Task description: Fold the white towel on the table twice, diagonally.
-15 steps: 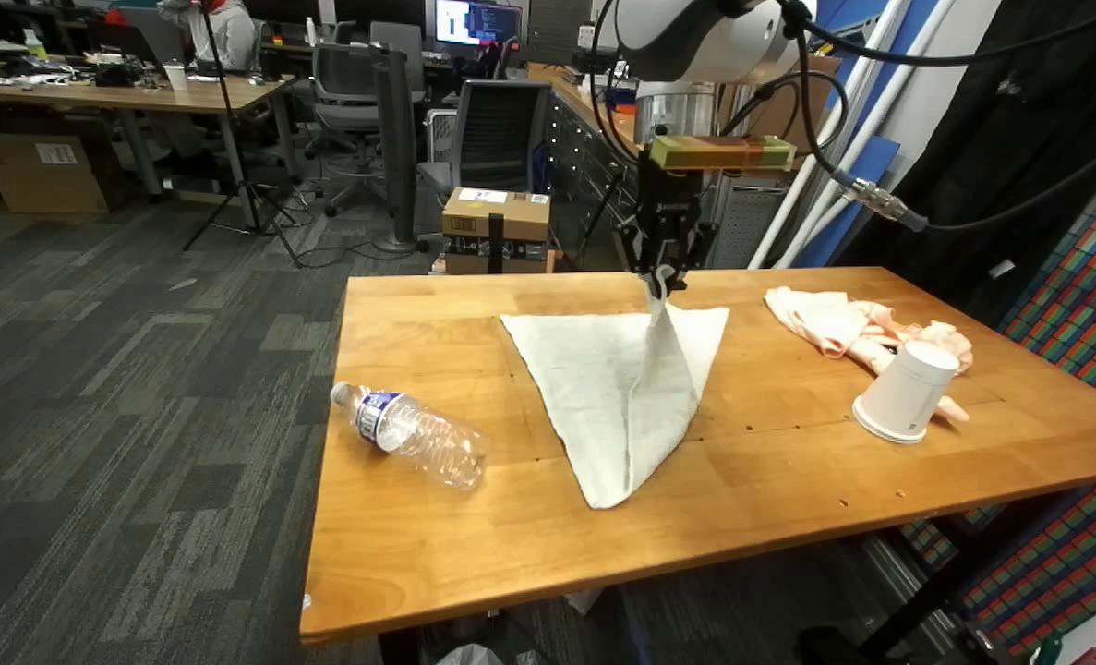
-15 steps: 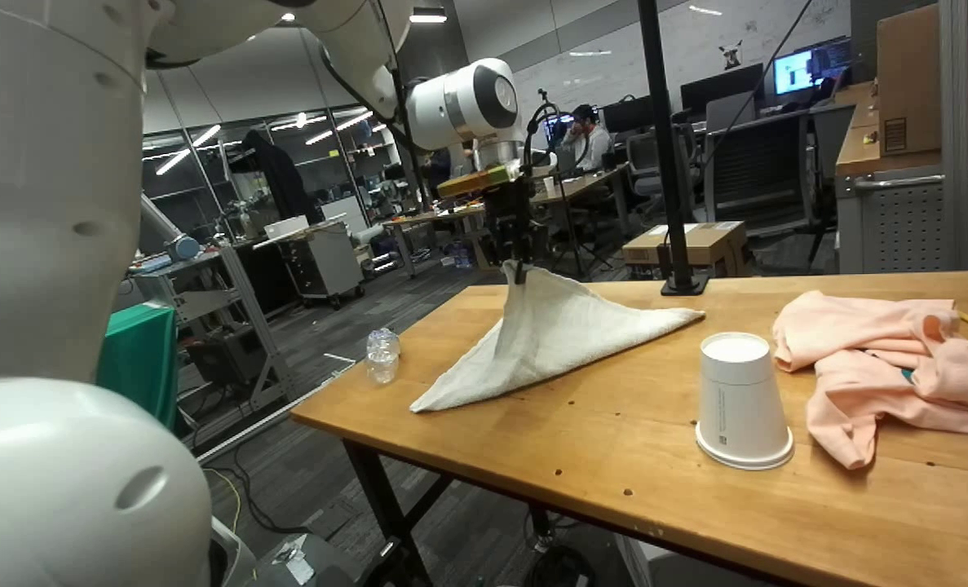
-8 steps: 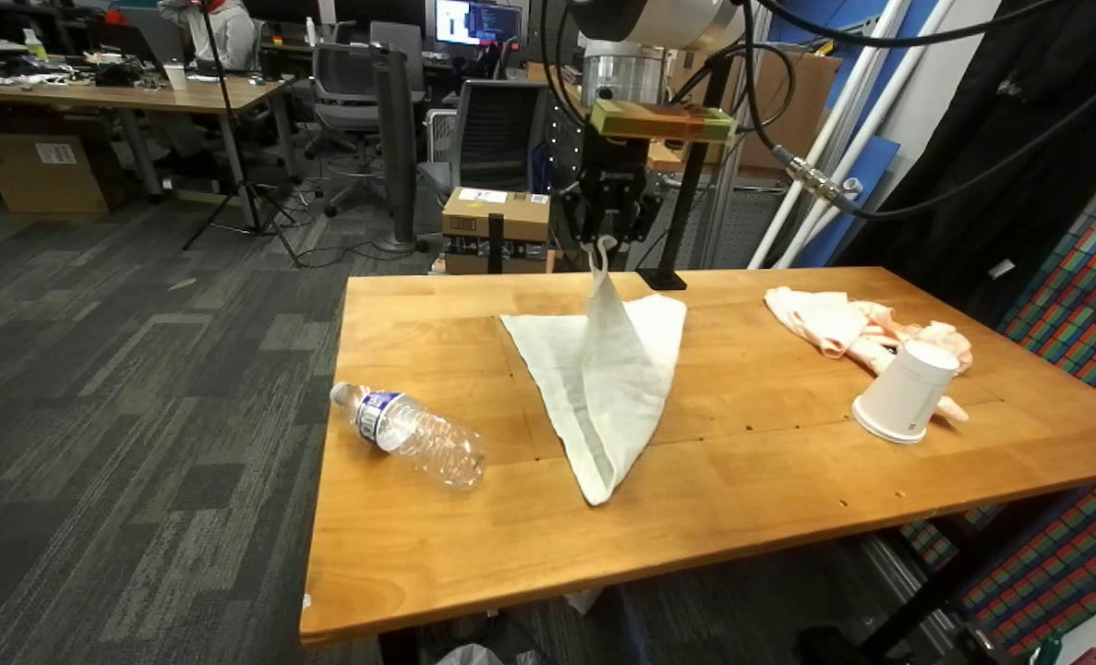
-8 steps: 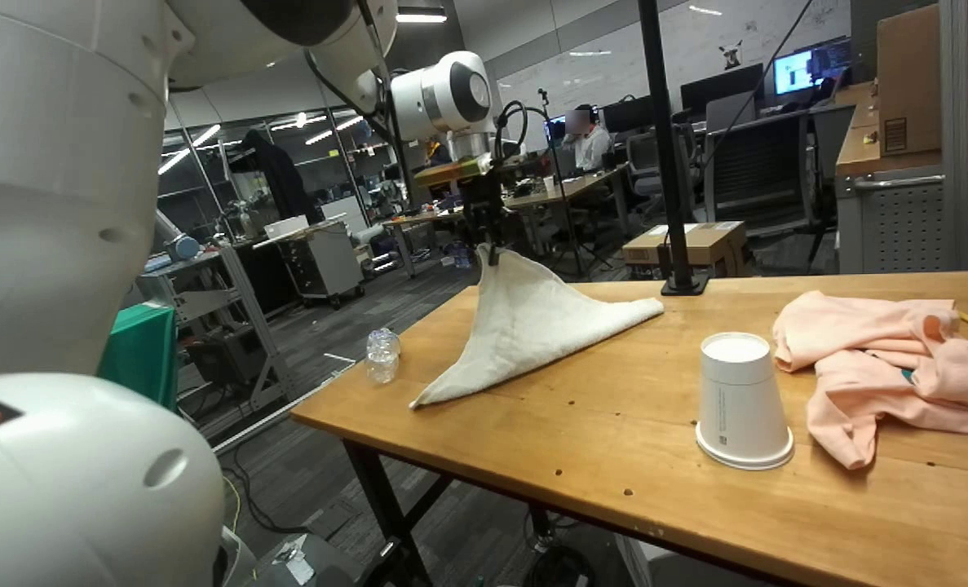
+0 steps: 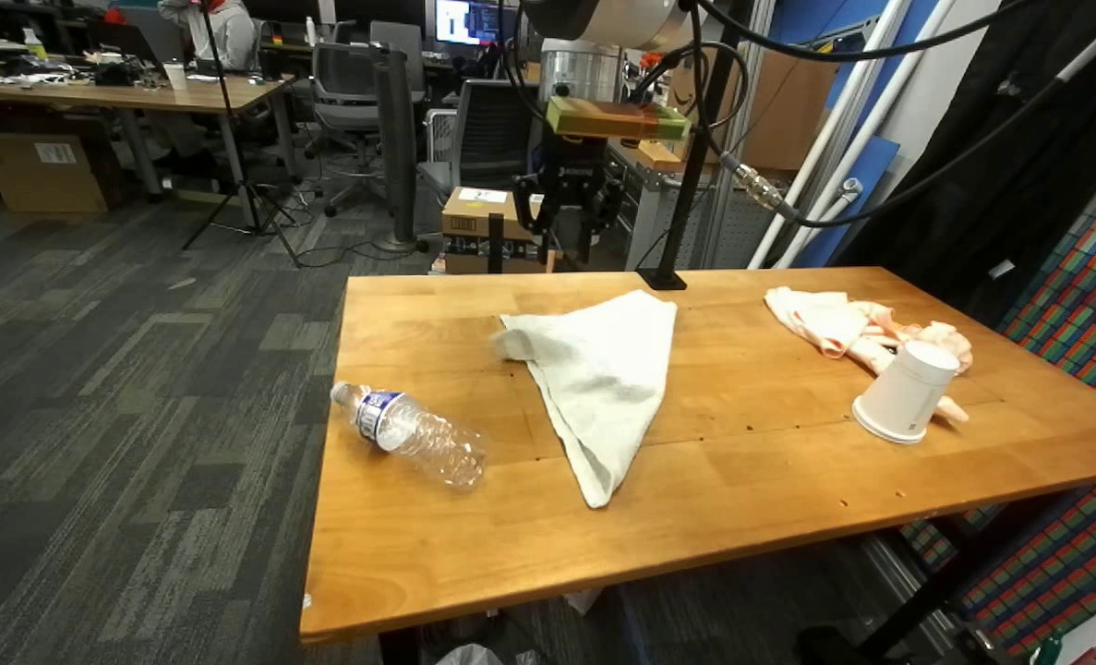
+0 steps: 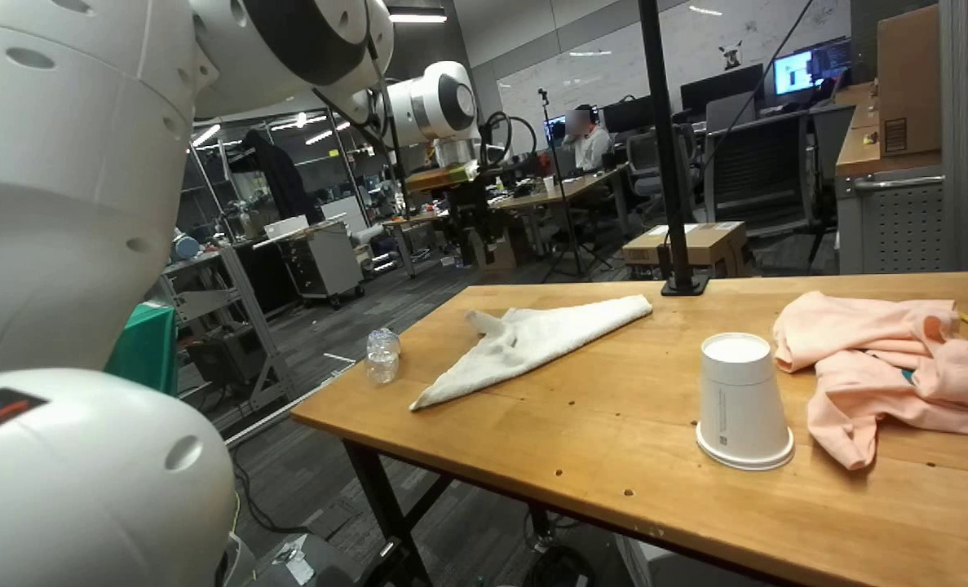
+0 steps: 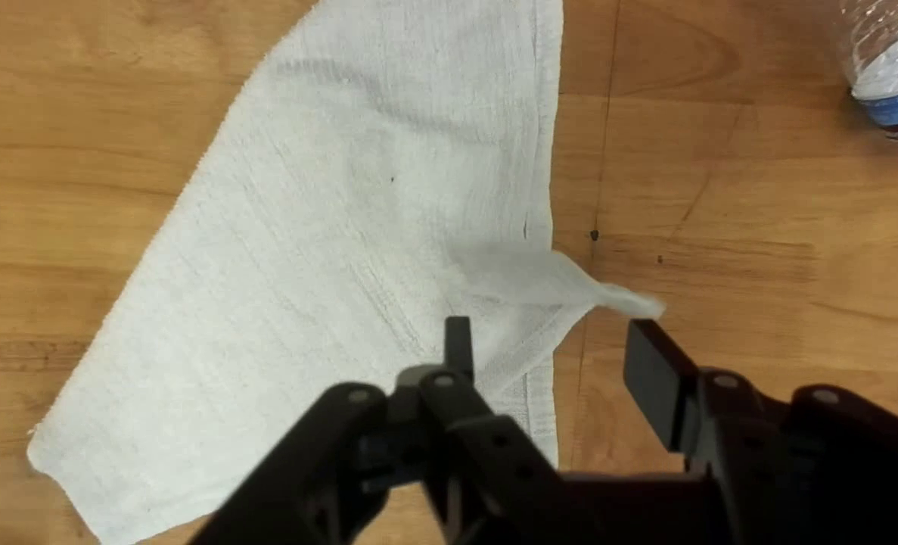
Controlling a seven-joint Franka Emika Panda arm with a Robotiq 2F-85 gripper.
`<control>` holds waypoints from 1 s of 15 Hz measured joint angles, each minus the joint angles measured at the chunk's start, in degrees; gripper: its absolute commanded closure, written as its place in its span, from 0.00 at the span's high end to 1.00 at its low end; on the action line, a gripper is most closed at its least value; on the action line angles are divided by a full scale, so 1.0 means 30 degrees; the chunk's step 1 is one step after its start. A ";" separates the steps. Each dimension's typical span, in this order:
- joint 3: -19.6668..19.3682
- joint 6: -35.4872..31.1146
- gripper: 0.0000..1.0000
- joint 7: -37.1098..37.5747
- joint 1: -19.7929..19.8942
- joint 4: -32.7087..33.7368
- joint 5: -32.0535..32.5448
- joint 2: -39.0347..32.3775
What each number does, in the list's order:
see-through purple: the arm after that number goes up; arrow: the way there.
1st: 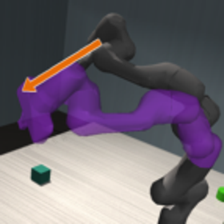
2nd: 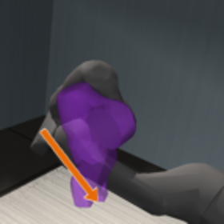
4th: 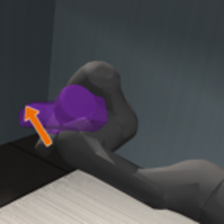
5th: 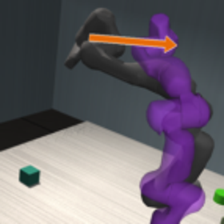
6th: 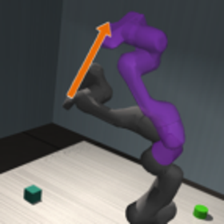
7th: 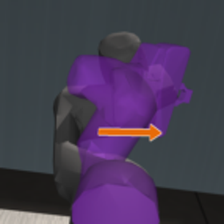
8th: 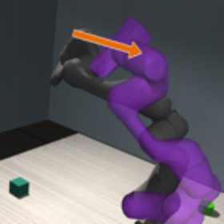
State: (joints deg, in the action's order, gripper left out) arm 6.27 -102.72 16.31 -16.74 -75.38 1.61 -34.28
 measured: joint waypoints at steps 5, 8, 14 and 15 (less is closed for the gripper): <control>-0.0483 -0.0004 1.00 0.0000 0.0208 0.0213 0.0023 -0.0098; -0.0892 -0.0218 1.00 -0.0154 0.0754 0.0123 0.0129 0.0012; -0.1882 -0.3918 1.00 -0.1078 0.1795 -0.1636 0.1862 0.0980; -0.2007 -0.4741 1.00 -0.1122 0.1987 -0.2176 0.2021 0.1197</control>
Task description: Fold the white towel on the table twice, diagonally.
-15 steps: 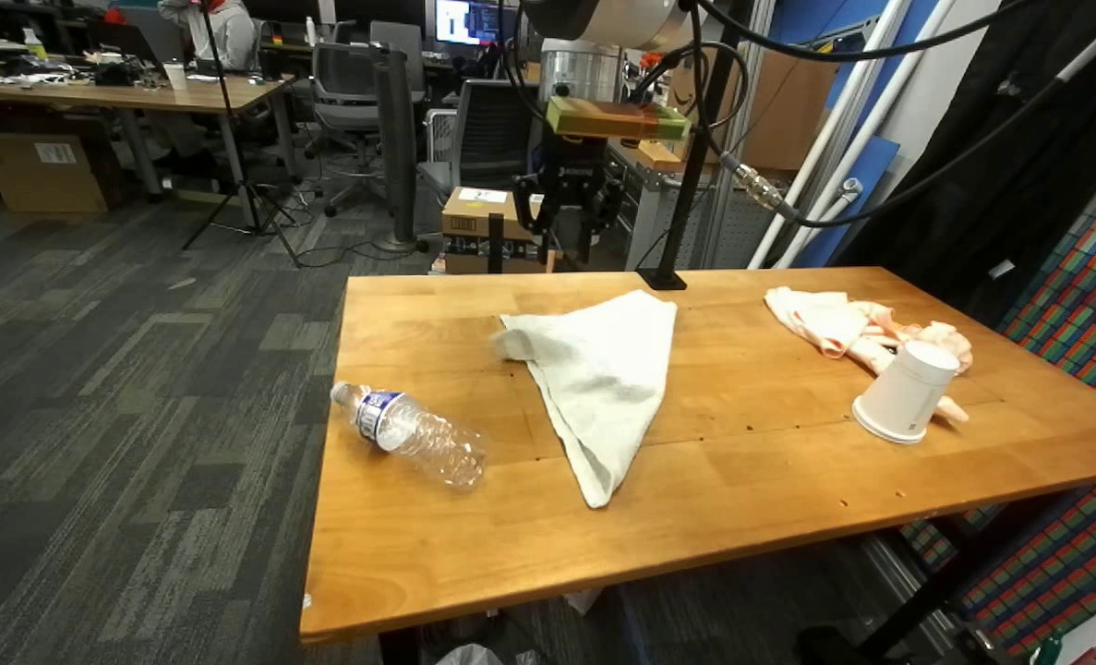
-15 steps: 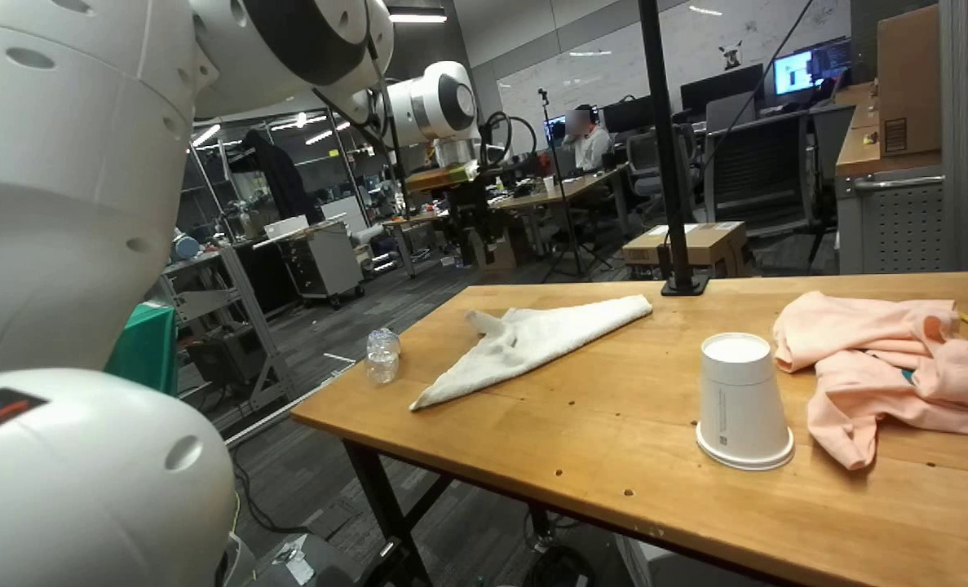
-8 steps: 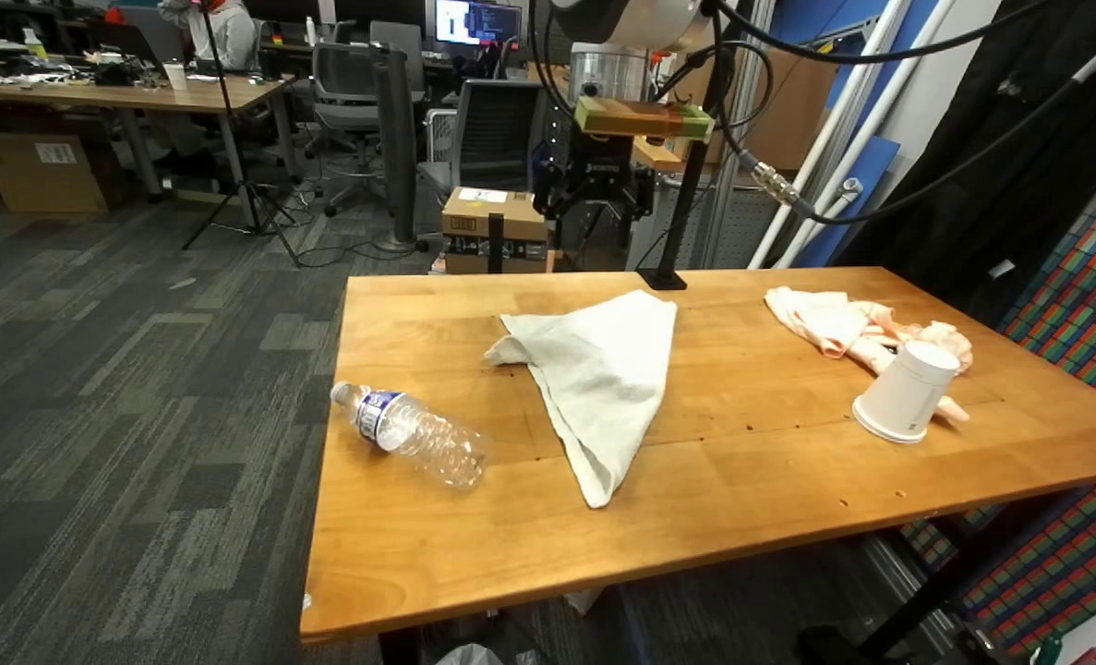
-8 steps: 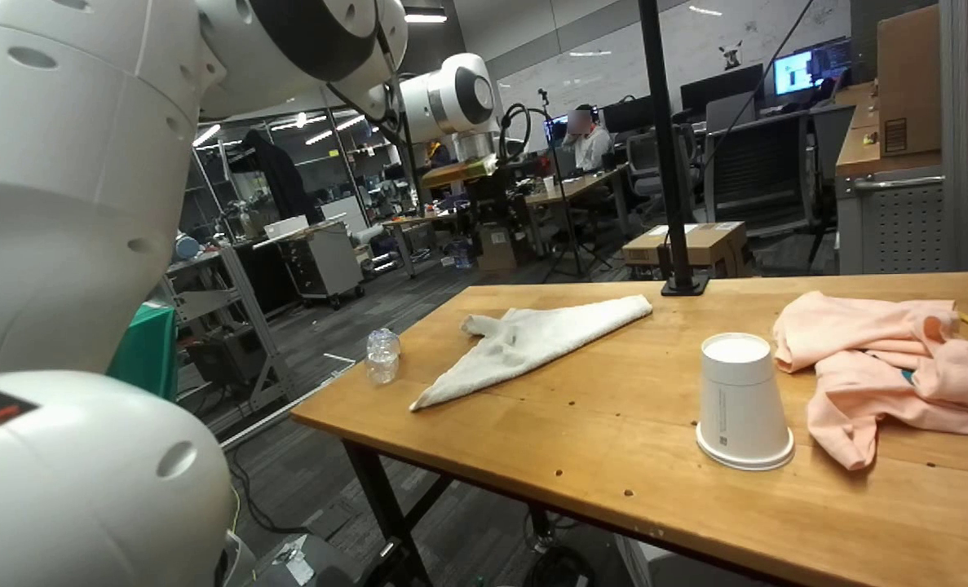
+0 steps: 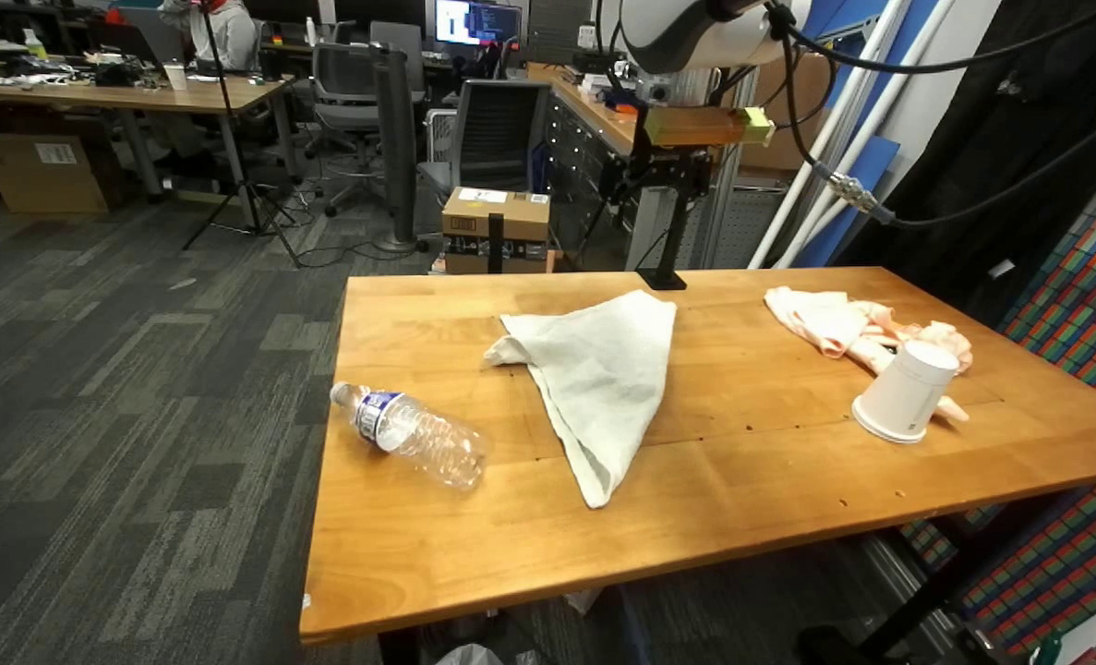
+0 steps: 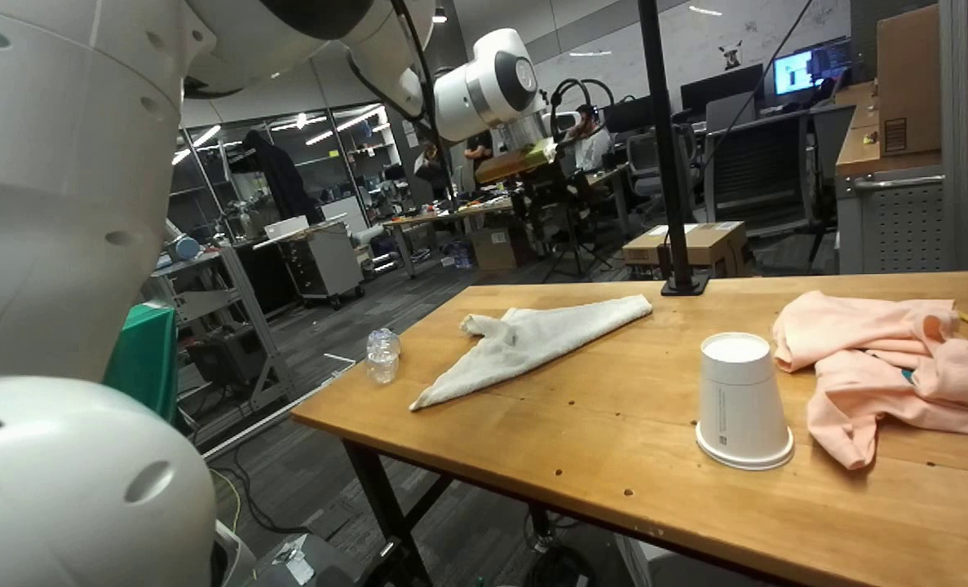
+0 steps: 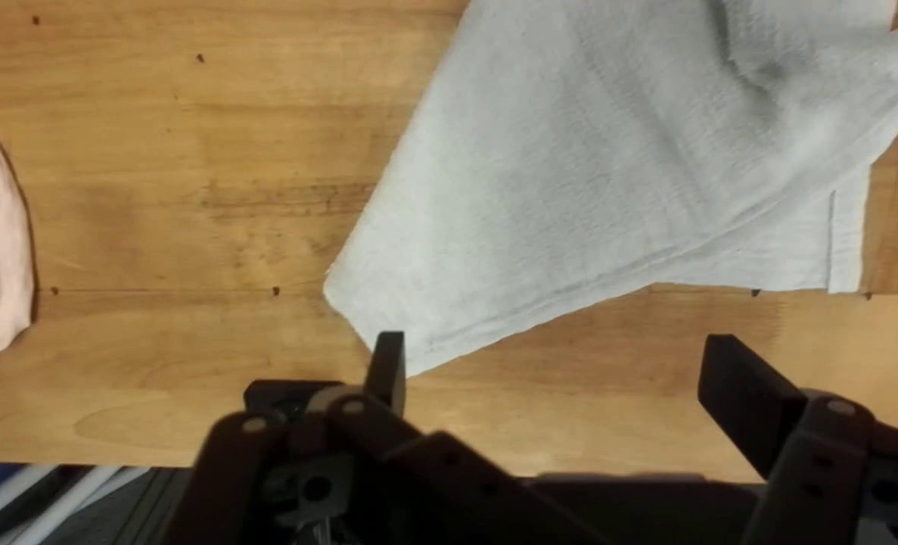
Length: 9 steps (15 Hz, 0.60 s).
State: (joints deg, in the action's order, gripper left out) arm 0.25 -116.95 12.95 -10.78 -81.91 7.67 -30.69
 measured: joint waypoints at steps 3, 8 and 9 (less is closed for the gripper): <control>-0.0288 -0.2149 1.00 -0.0179 0.0745 -0.1558 0.0031 0.0410; -0.0527 -0.4773 1.00 -0.0482 0.1859 -0.2778 0.0030 0.0192; -0.0589 -0.5154 1.00 -0.0483 0.1931 -0.2790 0.0030 0.0071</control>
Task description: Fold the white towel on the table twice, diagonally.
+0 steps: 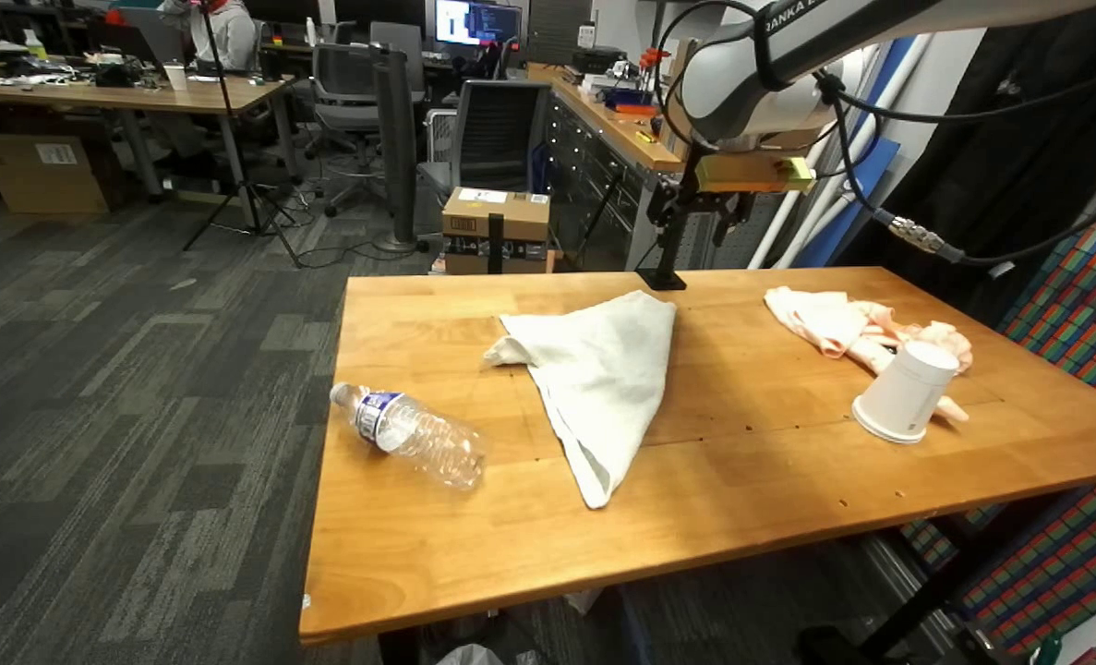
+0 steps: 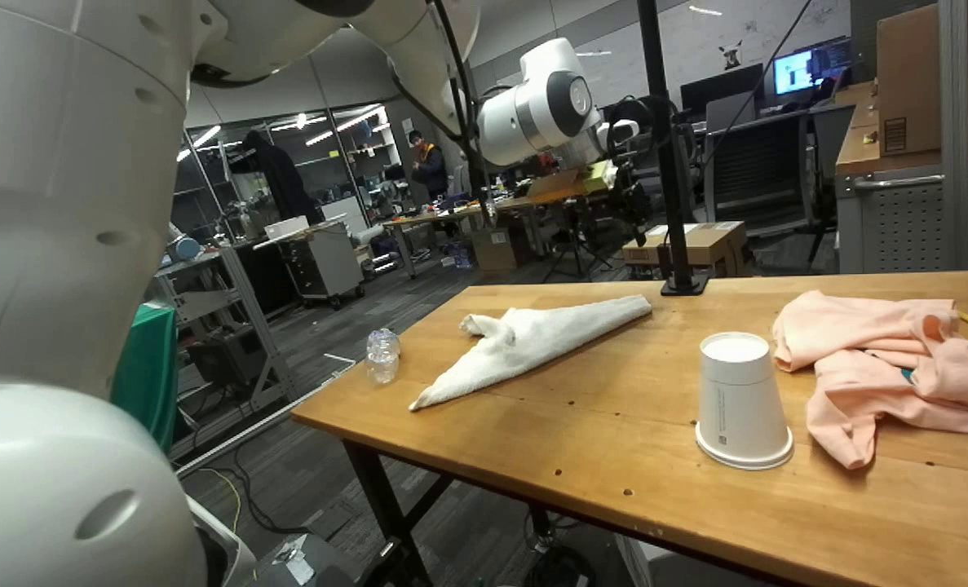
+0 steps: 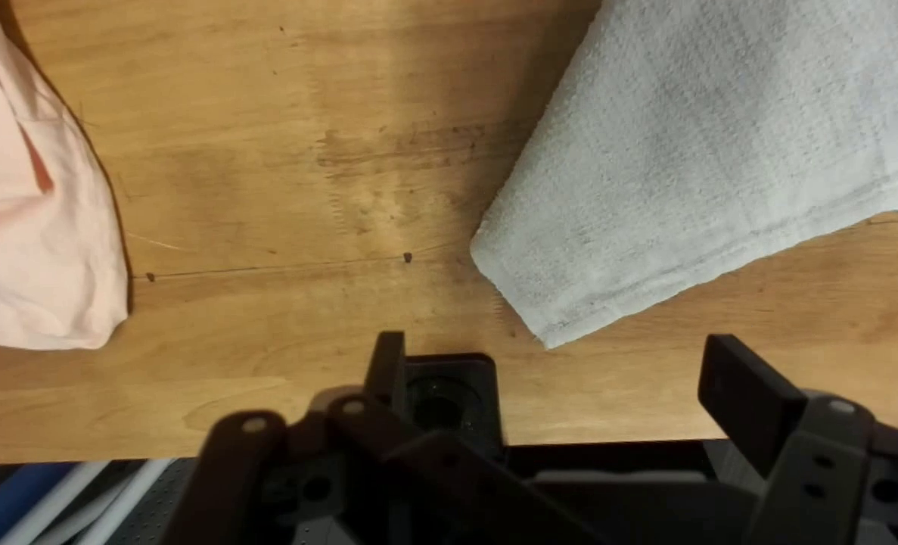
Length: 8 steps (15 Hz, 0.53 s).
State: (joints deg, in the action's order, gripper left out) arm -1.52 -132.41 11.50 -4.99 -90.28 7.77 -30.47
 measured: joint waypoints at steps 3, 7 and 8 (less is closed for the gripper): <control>-0.0080 -0.0812 1.00 0.0004 -0.0010 0.0140 0.0001 -0.0487; -0.0053 -0.1048 1.00 0.0007 -0.0168 0.0690 0.0000 -0.1578; -0.0044 -0.1047 1.00 0.0006 -0.0197 0.0829 -0.0001 -0.1896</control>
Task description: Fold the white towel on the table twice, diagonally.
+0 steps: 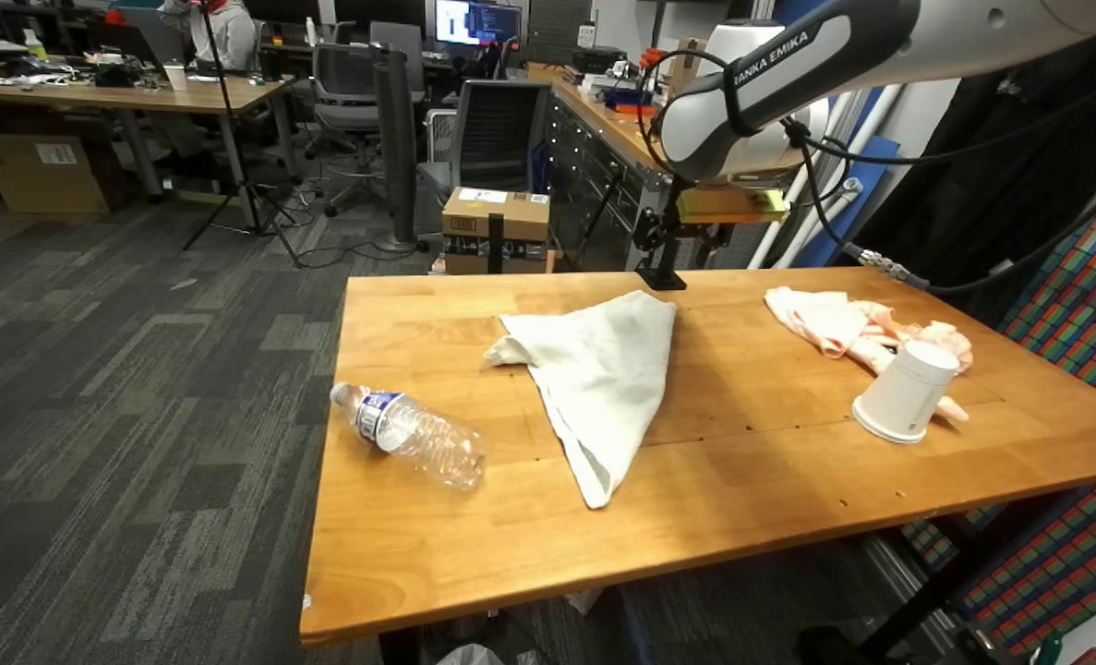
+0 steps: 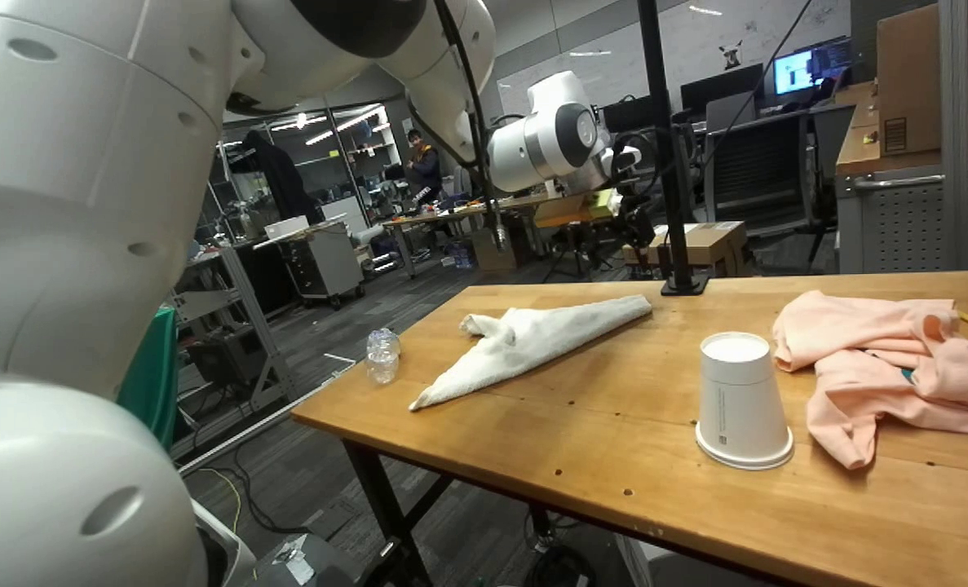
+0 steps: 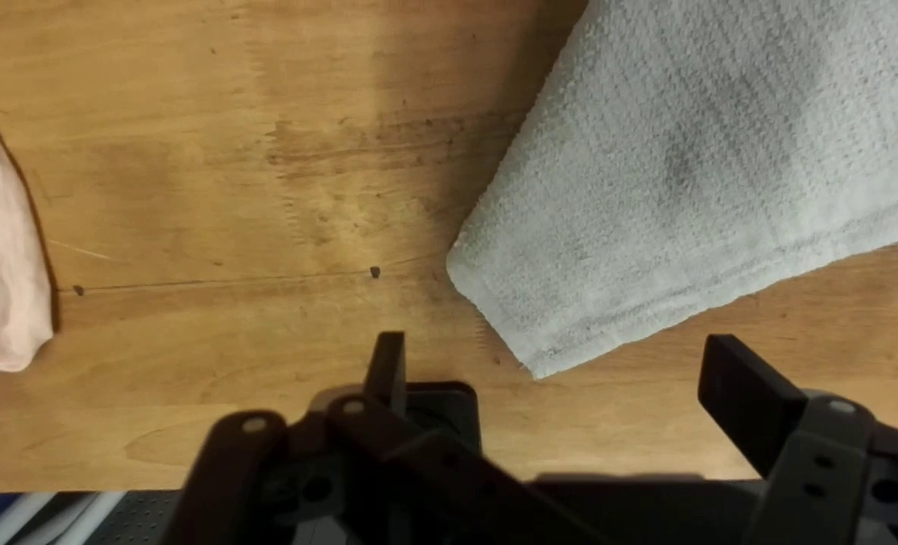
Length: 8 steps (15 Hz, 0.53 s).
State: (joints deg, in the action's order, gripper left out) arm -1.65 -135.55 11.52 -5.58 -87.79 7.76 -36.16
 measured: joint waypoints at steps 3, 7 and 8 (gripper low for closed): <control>0.0015 0.0002 1.00 -0.0001 -0.0015 0.0332 -0.0016 -0.1000; 0.0018 0.0189 1.00 -0.0025 -0.0015 0.0951 -0.0025 -0.2317; 0.0020 0.0415 1.00 -0.0046 -0.0015 0.1189 -0.0035 -0.2630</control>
State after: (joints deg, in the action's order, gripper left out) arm -1.59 -134.31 11.38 -5.62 -84.23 7.66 -44.05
